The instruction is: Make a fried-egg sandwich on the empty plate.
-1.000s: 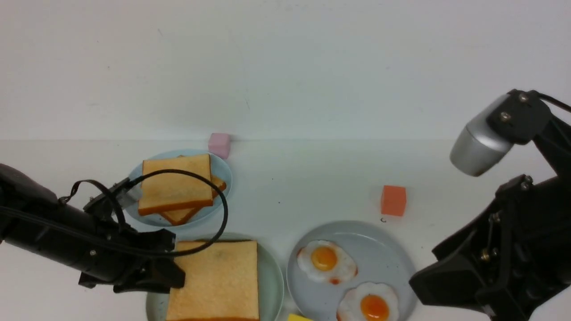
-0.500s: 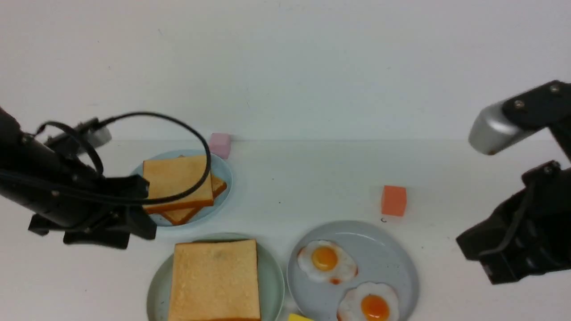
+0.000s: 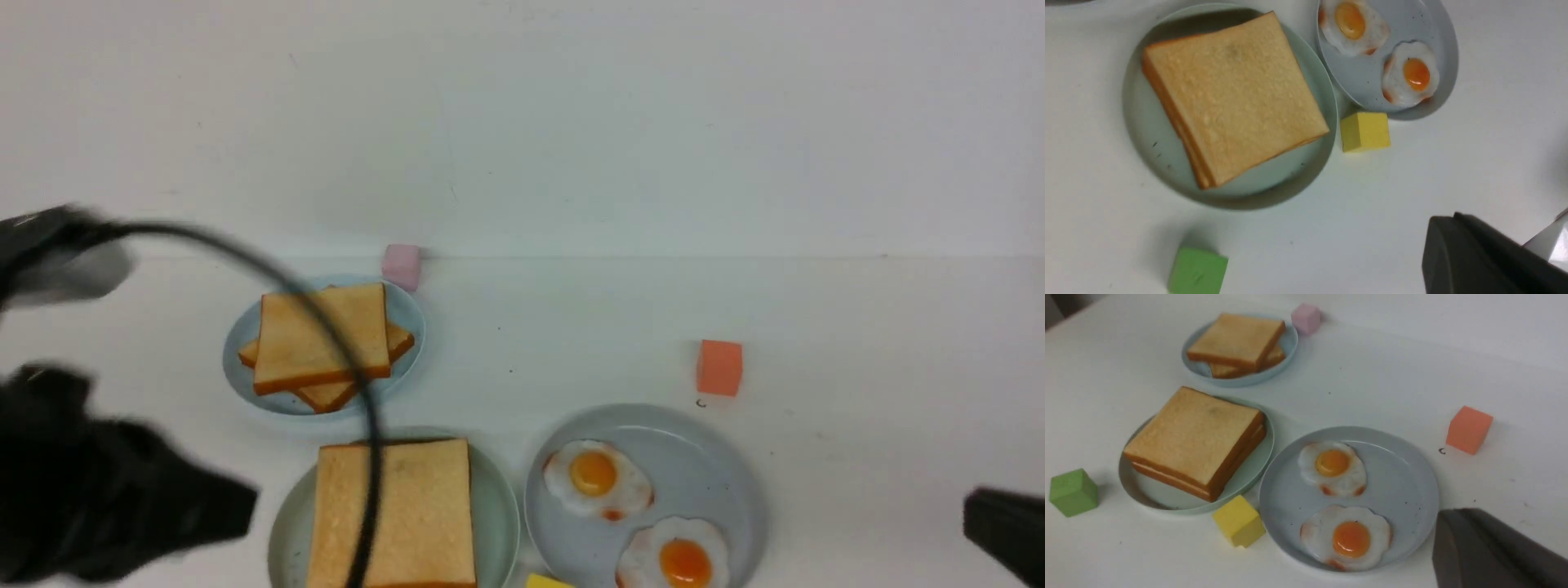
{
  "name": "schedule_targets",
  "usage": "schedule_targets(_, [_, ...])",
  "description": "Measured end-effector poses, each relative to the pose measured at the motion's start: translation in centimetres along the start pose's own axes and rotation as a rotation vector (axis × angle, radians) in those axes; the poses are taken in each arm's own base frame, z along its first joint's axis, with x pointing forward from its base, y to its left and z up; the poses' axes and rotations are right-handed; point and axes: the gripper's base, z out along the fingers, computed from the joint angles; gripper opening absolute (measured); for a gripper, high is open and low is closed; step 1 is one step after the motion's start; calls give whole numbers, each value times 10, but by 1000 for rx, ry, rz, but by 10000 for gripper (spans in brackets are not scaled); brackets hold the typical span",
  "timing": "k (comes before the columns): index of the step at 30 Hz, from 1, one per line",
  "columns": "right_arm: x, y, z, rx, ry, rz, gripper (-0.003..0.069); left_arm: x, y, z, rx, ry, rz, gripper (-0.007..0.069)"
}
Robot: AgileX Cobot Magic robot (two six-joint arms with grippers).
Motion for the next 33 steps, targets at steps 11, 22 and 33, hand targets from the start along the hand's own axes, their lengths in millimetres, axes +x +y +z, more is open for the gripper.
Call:
schedule_targets(11, [25, -2, -22, -8, -291, -6, -4, 120, 0, -44, 31, -377, 106, -13])
schedule_targets(22, [26, -2, -22, -7, -290, -8, 3, 135, 0, -52, 50, -513, 141, -13])
schedule_targets(33, [26, -2, -22, -7, -290, -9, 8, 132, 4, -50, 3, -550, 168, -13])
